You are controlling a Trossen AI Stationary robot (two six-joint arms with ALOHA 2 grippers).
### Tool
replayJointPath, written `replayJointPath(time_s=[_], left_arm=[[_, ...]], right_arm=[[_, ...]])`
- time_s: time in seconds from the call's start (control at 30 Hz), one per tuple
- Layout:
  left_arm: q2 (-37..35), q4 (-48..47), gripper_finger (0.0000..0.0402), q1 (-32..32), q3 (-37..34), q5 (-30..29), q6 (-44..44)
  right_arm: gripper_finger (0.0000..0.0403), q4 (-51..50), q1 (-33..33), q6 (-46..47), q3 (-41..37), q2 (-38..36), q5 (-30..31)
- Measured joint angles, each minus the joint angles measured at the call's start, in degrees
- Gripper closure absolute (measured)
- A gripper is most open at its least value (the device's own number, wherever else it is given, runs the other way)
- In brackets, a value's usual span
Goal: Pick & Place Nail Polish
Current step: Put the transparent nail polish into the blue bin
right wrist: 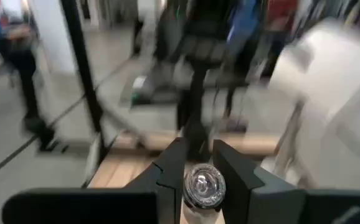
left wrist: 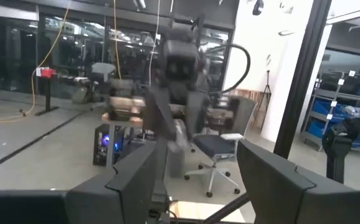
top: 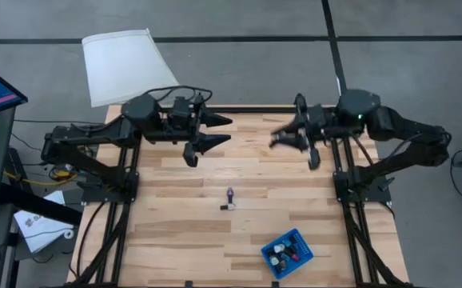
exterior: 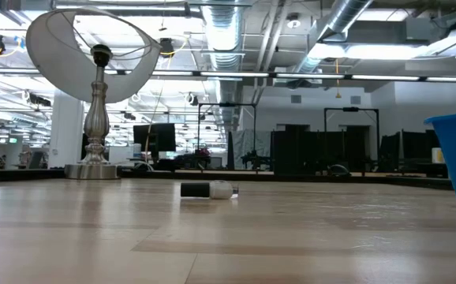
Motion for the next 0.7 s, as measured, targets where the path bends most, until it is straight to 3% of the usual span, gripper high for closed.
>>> replayJointPath(time_s=[0.37,0.7], left_arm=[[-3.4,-1.8,0.0205,0.0,-0.1,0.0,0.1],[-3.7,-1.8,0.0206,0.0,-0.1,0.0,0.1]], right_arm=[[0.0346,-27.2,17.2,18.3,0.1,4.4,3.2],[0.0346,-38.4,31.0,28.1,0.0,16.2,3.8]])
